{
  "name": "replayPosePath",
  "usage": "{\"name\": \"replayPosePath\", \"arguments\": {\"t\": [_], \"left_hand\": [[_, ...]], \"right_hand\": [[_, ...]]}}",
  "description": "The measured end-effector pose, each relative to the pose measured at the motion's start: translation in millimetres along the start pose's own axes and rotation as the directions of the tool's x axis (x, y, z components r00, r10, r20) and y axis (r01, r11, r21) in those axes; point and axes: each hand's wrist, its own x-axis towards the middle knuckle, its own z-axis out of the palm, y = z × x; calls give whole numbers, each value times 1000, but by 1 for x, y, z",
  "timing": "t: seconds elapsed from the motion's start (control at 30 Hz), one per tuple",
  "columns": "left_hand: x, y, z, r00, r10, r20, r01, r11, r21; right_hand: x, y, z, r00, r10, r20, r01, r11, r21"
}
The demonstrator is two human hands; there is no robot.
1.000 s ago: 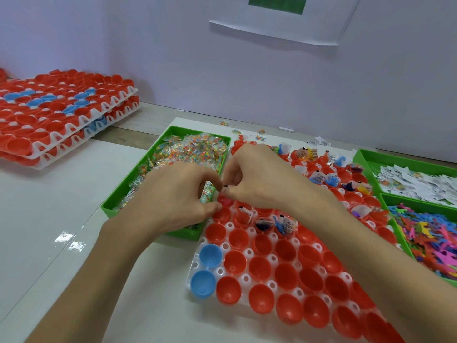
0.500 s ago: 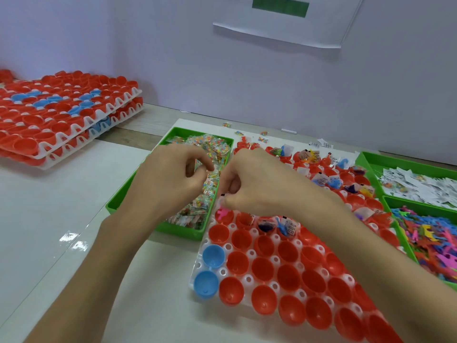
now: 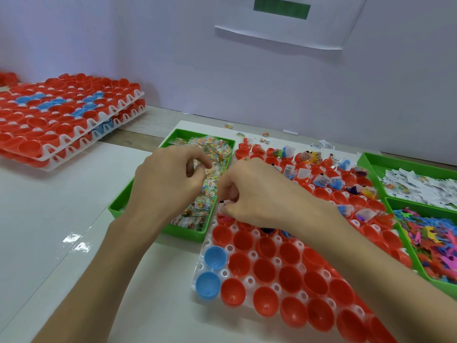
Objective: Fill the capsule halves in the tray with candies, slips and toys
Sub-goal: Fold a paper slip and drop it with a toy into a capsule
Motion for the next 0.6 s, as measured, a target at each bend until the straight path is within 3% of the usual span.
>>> {"name": "replayPosePath", "arguments": {"t": [0.17,0.27,0.47,0.6], "left_hand": [[3,-7,4,997,17,70,-19,999,31],[3,-10,5,993,1,115,-5,999,36],[4,-18,11,968,-54,246,29,994,107],[5,-18,13,962,-57,268,17,989,150]], "right_hand": [[-2,3,0,1000,-11,7,11,1000,29],[-4,4,-9,1000,7,19,-10,989,147],[-24,43,-57,947,153,-281,-54,942,330],[-59,93,-83,879,278,-388,-101,902,420]]}}
